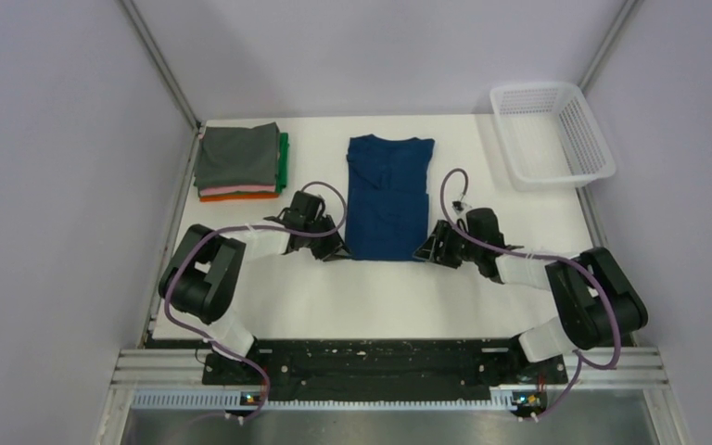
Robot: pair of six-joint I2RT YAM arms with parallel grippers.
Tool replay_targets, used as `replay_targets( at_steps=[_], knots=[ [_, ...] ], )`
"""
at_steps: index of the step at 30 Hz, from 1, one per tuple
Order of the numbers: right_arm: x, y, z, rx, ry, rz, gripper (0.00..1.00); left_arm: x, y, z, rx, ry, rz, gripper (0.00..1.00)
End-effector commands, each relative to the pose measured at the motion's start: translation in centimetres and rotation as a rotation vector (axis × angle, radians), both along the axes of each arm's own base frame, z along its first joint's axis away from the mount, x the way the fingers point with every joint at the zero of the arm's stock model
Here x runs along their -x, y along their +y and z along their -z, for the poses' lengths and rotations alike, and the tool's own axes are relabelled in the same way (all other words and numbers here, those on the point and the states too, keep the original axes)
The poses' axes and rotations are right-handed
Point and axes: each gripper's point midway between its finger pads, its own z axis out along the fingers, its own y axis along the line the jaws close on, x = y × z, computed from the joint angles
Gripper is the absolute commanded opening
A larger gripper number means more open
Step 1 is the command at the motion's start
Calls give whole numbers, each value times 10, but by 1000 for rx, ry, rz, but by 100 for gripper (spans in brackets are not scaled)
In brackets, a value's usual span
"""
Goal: Fold and stack the t-shirts
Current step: Grab one side of the 2/3 rectangular tshirt with both arms, then fold the long partially folded tshirt into a neat square
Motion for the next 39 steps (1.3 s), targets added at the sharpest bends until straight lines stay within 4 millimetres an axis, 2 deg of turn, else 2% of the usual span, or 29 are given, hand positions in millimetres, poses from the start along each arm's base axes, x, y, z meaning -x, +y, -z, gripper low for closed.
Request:
replay_targets(
  at_steps=[1, 4, 6, 8, 9, 11, 13, 16, 19, 24, 26, 30, 35, 37, 39],
  knots=[
    [22, -14, 37, 119, 117, 19, 51, 14, 2, 21, -31, 52, 11, 20],
    [26, -14, 42, 122, 132, 14, 47, 15, 5, 28, -60, 64, 4, 9],
    [27, -15, 46, 132, 140, 18, 43, 14, 8, 33, -89, 73, -6, 8],
    [27, -16, 49, 137, 149, 17, 39, 13, 9, 35, -97, 77, -7, 0],
    [28, -15, 50, 135, 155, 13, 35, 12, 9, 35, -97, 75, -7, 0],
    [29, -14, 51, 132, 160, 7, 21, 11, 8, 36, -96, 69, -8, 0],
    [30, -14, 51, 130, 167, 10, 0, 11, 9, 35, -98, 63, -12, 0],
    [36, -12, 44, 111, 164, -2, 0, 22, 13, 32, -96, 59, -8, 0],
    [55, -8, 35, 107, 168, -56, 0, 43, 17, 23, -94, 34, -2, 0],
    [107, -1, 9, 64, 205, -182, 0, 92, 10, -4, -89, -22, 38, 0],
    [124, -5, -1, 64, 220, -201, 0, 111, 11, -15, -103, -42, 43, 0],
    [142, -11, -35, 35, 154, -240, 0, 134, 9, -52, -17, -132, 54, 0],
    [124, -11, -105, 14, -88, -240, 0, 130, 6, -114, 85, -314, 83, 0],
    [110, -12, -124, 28, -153, -207, 0, 120, 5, -135, 93, -385, 77, 0],
    [92, -19, -133, 78, -195, -133, 0, 104, 8, -149, 55, -441, 33, 0]
  ],
)
